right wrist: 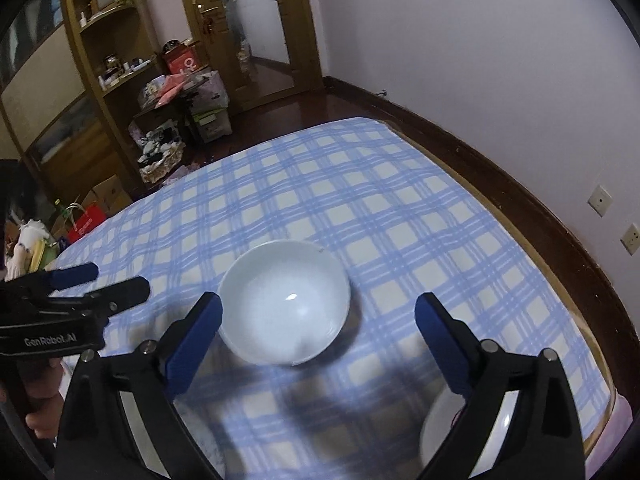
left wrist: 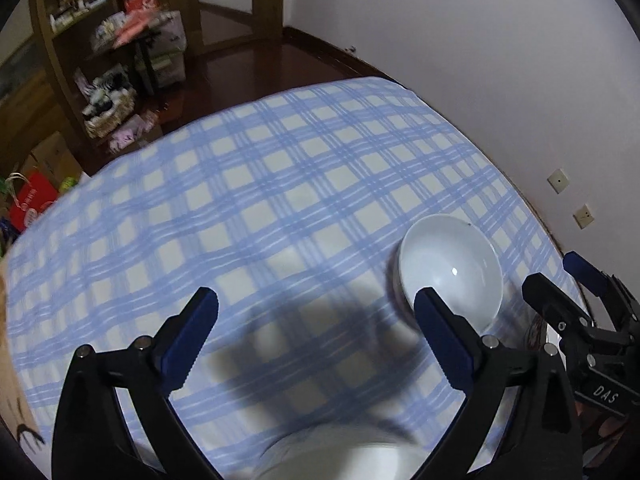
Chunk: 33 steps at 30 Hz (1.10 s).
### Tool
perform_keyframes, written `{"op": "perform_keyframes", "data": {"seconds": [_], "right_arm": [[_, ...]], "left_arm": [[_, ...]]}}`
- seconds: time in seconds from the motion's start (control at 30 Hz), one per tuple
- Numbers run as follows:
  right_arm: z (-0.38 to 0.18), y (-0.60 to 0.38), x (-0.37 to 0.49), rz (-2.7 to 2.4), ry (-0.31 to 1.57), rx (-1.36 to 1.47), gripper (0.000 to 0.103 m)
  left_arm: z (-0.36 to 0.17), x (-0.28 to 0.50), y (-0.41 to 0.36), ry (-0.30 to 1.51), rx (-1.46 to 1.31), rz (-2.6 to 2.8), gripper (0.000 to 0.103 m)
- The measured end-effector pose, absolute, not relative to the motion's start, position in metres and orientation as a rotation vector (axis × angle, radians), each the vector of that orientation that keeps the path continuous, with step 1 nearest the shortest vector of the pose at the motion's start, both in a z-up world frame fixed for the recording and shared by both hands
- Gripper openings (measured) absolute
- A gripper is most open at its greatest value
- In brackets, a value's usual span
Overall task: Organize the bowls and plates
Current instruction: 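Move both tools to the red-banded white bowl and grip its rim, then lift the red-banded bowl with both tools and lower it into the large white bowl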
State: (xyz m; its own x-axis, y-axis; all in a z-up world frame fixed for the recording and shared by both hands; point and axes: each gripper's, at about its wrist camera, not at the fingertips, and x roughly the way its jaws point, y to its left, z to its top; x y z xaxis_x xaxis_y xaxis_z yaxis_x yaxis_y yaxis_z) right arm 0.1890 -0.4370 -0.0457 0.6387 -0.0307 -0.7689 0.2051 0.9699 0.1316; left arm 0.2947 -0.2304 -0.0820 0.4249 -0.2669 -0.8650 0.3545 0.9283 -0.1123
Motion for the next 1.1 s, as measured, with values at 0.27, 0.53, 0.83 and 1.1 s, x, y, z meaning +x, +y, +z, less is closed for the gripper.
{"op": "perform_keyframes", "data": {"seconds": [0.27, 0.53, 0.83, 1.1], "right_arm": [[-0.07, -0.454, 0.206, -0.154, 0.907, 0.238, 0.101], [-0.101, -0.466, 0.211, -0.155, 0.968, 0.333, 0.096], [-0.134, -0.473, 0.223, -0.115, 1.053, 0.452, 0.041], [-0.136, -0.458, 0.227, -0.086, 1.058, 0.439, 0.012]], "left_arm": [[-0.111, 0.31, -0.258, 1.081, 0.143, -0.4, 0.097], [-0.142, 0.31, -0.274, 1.145, 0.208, -0.442, 0.097], [-0.149, 0.311, -0.285, 1.192, 0.131, -0.496, 0.04], [-0.147, 0.3, -0.302, 1.198, 0.168, -0.52, 0.01]]}}
